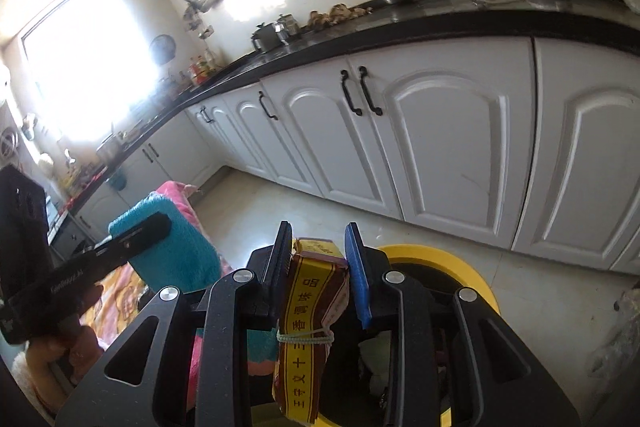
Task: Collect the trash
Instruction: 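Carry the blue cloth and yellow box over the yellow bin and open both tools, then move both open tools back over the last items on the blanket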
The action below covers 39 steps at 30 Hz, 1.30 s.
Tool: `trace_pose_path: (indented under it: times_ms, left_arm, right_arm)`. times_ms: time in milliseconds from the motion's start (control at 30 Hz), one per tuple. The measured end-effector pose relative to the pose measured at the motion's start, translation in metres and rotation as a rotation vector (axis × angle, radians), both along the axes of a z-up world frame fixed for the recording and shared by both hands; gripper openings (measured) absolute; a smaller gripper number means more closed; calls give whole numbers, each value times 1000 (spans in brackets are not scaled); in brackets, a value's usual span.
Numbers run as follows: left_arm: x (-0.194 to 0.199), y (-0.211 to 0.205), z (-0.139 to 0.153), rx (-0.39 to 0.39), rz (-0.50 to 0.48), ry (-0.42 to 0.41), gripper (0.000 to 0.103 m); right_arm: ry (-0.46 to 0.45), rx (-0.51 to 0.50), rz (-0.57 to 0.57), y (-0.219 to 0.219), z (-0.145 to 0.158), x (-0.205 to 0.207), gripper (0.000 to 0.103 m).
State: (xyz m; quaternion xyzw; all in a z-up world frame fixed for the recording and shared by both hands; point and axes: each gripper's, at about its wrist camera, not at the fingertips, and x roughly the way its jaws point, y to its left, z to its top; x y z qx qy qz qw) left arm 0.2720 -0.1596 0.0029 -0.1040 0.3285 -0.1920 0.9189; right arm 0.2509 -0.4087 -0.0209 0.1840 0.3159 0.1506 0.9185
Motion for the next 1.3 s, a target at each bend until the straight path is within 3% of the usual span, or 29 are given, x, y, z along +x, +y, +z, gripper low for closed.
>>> trace_pose_path:
  times_ms: [67,100,200,300,633,900,1300]
  left_arm:
    - [1,-3,-5,6,-10,11,39]
    - [0,-3,-6,10,-14,9,42]
    - [-2,0,-8,3,-9,15,48]
    - [-7,11,-11,10,16,14,62]
    - [-28,63,-11,23,132,19,91]
    - [-62,114,-10,58,228,-7,92]
    - [-112,193,-10,57,383,-11,92]
  right_arm:
    - [3,-5,-23,-5,-3,0,43]
    - [1,-6,-36,-7,-4,-1,47]
    - [1,4,-49,-10,-4,-2,49]
    - [-2,8,-49,-6,-3,-5,54]
    - [-37,-38,55,41,11,-15,65]
    - [-64,-109,179,99,20,-27,76]
    - [-73,-188,354,185,22,-39,83]
